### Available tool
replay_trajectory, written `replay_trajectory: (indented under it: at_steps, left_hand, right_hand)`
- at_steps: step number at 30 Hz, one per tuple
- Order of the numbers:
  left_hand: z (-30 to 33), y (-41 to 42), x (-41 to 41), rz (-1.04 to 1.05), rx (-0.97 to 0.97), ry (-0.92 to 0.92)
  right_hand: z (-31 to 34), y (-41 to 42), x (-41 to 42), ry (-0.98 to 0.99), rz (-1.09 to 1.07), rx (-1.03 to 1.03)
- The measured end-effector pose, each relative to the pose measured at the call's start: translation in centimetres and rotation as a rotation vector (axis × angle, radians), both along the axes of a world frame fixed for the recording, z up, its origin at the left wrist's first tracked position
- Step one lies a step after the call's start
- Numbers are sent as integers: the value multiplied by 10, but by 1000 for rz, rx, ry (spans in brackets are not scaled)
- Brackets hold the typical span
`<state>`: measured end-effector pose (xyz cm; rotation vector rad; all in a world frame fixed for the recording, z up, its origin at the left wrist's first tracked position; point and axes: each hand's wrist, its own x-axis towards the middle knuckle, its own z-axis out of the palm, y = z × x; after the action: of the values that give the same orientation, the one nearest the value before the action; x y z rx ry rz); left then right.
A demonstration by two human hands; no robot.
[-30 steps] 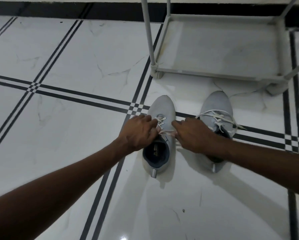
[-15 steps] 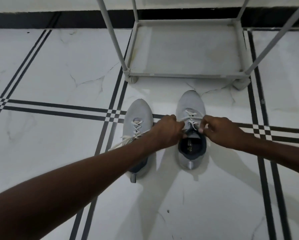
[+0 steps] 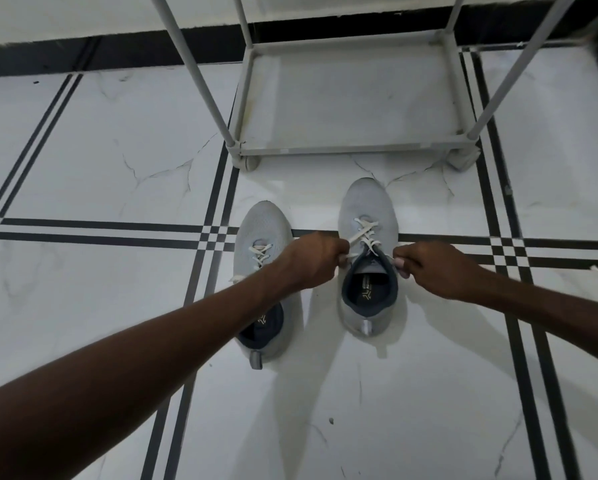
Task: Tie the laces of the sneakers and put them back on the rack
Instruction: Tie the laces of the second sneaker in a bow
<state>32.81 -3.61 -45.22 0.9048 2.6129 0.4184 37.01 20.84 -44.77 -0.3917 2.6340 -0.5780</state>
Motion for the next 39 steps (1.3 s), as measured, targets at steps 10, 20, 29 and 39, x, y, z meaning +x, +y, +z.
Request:
replay_trajectory:
  at_steps: [10, 20, 29, 39]
  left_hand:
    - [-1, -30, 7, 47, -167, 77]
    - [4, -53, -20, -109, -285, 243]
    - [36, 7, -17, 482, 311, 160]
    - [48, 59, -6, 749, 717, -788]
  right_hand:
    - [-17, 26, -1, 7, -24, 137]
    - [-7, 31, 1, -13, -56, 116]
    - [81, 12, -40, -49, -23, 57]
    - [90, 0, -58, 132, 1, -75]
